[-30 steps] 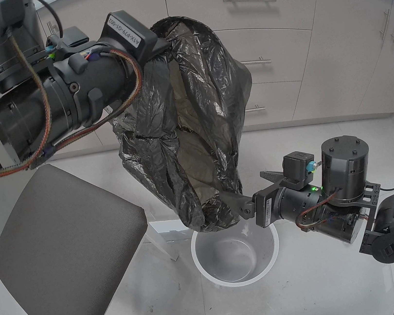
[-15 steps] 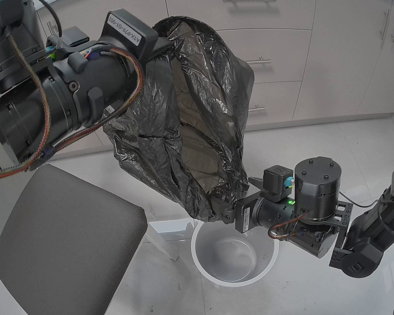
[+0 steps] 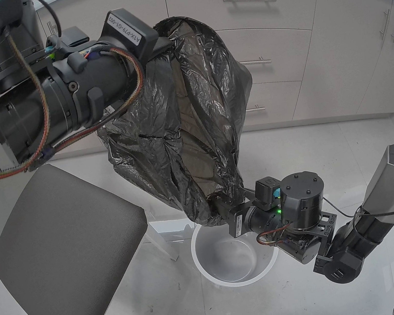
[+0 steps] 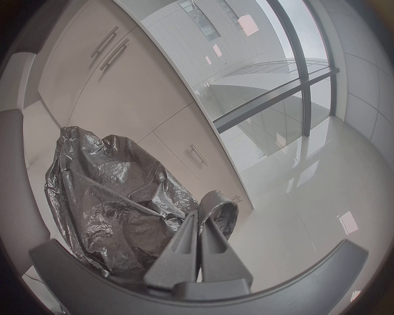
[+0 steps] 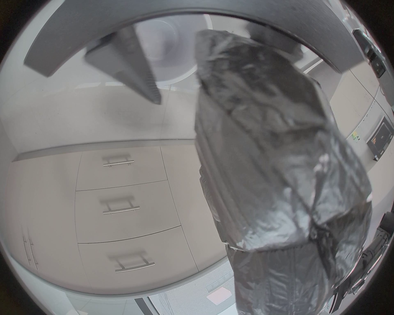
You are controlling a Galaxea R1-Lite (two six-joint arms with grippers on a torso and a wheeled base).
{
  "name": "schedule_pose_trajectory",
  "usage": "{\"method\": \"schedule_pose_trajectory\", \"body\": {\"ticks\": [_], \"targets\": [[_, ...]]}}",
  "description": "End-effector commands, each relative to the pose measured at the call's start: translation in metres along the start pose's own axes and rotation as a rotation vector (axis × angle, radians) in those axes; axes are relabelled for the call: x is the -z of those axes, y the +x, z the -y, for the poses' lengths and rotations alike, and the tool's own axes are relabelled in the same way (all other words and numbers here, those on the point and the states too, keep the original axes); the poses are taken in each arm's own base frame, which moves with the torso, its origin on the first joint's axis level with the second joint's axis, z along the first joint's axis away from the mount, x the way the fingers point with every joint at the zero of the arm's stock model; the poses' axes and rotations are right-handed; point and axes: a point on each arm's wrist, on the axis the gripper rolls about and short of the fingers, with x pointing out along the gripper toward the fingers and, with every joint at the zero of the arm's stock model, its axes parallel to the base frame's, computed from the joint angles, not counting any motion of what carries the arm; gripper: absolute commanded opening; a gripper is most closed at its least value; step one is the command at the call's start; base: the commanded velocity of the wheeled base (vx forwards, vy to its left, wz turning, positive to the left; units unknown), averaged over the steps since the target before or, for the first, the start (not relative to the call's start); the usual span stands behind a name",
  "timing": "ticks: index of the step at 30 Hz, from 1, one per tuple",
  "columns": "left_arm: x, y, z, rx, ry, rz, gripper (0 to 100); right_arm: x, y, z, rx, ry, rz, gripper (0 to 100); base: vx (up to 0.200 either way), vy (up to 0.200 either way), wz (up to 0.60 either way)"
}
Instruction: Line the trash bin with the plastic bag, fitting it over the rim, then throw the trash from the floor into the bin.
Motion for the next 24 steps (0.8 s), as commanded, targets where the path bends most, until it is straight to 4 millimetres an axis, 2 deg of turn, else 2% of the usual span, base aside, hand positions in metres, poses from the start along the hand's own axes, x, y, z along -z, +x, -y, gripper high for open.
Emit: {"method": "schedule_pose_trajectory", "body": {"ticks": [1,7,10,13,14,15,20,24], "targets": [[0.000,-0.001,0.000,0.002,-0.001,0.001,0,0.005,0.001,0.000,0.001,-0.004,-0.013,0,0.000,0.000,0.00],[0.006,-0.001,-0.006,-0.014,-0.005,-0.022,0,0.003,-0.005,0.003,0.005,-0.005,-0.018,0,0.000,0.000,0.00],[0.016,-0.004,-0.018,-0.008,0.000,-0.092,0,-0.009,-0.020,0.010,-0.002,-0.011,-0.021,0,0.000,0.000,0.00],[0.022,-0.004,-0.035,0.036,-0.013,-0.146,0,-0.020,-0.027,0.018,-0.035,-0.005,-0.013,0,0.000,0.000,0.00],[0.022,-0.004,-0.035,0.036,-0.013,-0.146,0,-0.020,-0.027,0.018,-0.035,-0.005,-0.013,0,0.000,0.000,0.00],[0.027,-0.003,-0.043,0.088,-0.033,-0.163,0,-0.029,-0.033,0.025,-0.061,0.001,-0.015,0,0.000,0.000,0.00],[0.039,-0.003,-0.053,0.164,-0.049,-0.225,0,-0.047,-0.052,0.033,-0.162,0.030,-0.110,0,0.000,0.000,0.00],[0.043,-0.006,-0.055,0.194,-0.098,-0.284,0,-0.058,-0.068,0.030,-0.227,0.113,-0.204,0,0.000,0.000,0.00]]}}
